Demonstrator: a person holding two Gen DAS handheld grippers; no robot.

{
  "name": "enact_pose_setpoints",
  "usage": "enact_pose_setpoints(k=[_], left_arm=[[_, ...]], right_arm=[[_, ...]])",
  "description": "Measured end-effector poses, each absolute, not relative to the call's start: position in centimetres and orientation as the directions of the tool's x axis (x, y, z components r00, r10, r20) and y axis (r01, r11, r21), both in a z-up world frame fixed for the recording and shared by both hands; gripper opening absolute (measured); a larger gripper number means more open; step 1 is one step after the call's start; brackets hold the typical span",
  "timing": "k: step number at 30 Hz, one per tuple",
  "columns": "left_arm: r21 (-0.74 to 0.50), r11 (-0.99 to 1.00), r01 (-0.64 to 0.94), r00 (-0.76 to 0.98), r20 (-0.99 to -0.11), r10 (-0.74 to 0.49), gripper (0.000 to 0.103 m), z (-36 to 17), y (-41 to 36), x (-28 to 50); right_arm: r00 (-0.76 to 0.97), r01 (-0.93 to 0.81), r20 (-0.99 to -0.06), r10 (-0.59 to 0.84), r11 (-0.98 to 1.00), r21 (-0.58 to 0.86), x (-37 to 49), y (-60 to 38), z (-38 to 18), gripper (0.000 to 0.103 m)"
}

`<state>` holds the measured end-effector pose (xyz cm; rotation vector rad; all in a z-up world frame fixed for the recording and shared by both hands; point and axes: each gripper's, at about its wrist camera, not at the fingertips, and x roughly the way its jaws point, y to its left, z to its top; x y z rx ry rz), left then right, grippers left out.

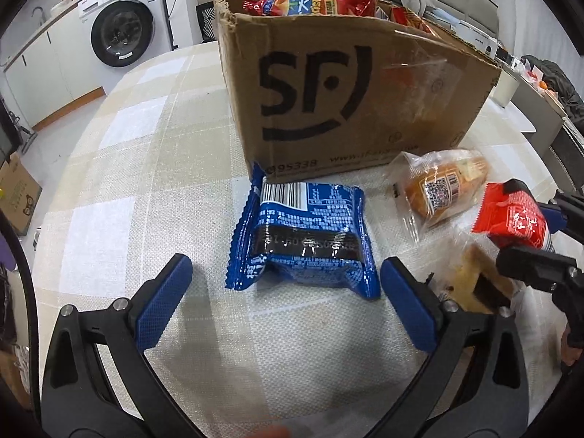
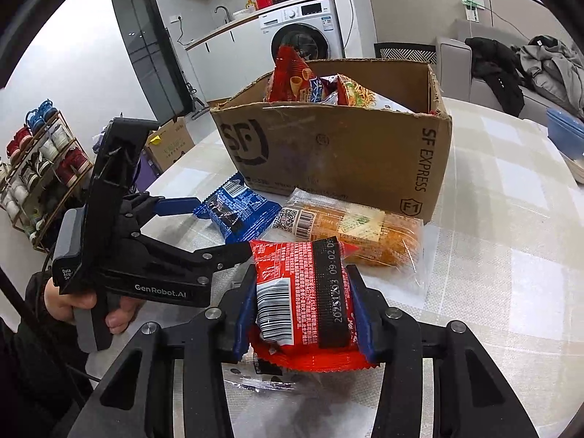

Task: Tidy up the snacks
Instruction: 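Grasp the red wafer pack with the right gripper while the left gripper grasps the blue biscuit pack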

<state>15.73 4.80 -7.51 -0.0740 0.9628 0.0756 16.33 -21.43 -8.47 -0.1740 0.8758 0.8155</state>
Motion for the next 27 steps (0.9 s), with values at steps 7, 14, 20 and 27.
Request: enact_pose_setpoints(k=[7,14,20,27], left_arm=[[-0.029,0.995,-0.096,0.569,-0.822,0.032,0.103,-7.5,4.8,15.8],[-0.028,0.994,-0.106,0.57,-0.821,0.037,0.103,-7.6,4.7,15.8],[-0.037,0.993,-0.11,0.602,-0.798,0.037,0.067,-6.9,5.0,14.6],[-0.026,0.998,-0.055,0.623,-0.782,0.014,0.039,-6.6,4.6,13.5]], right_arm=[[0.369,-0.697,-0.741,0.561,0.694,0.179,16.3,-21.7,-8.2,0.046],[0.371,-0.699,-0.74,0.561,0.694,0.175,16.3,-21.6,-8.2,0.046],[0.377,-0.695,-0.742,0.554,0.699,0.169,16.4,-21.5,-8.2,0.046],[0.378,-0.694,-0.74,0.556,0.7,0.171,16.4,-21.6,-8.3,0.046]])
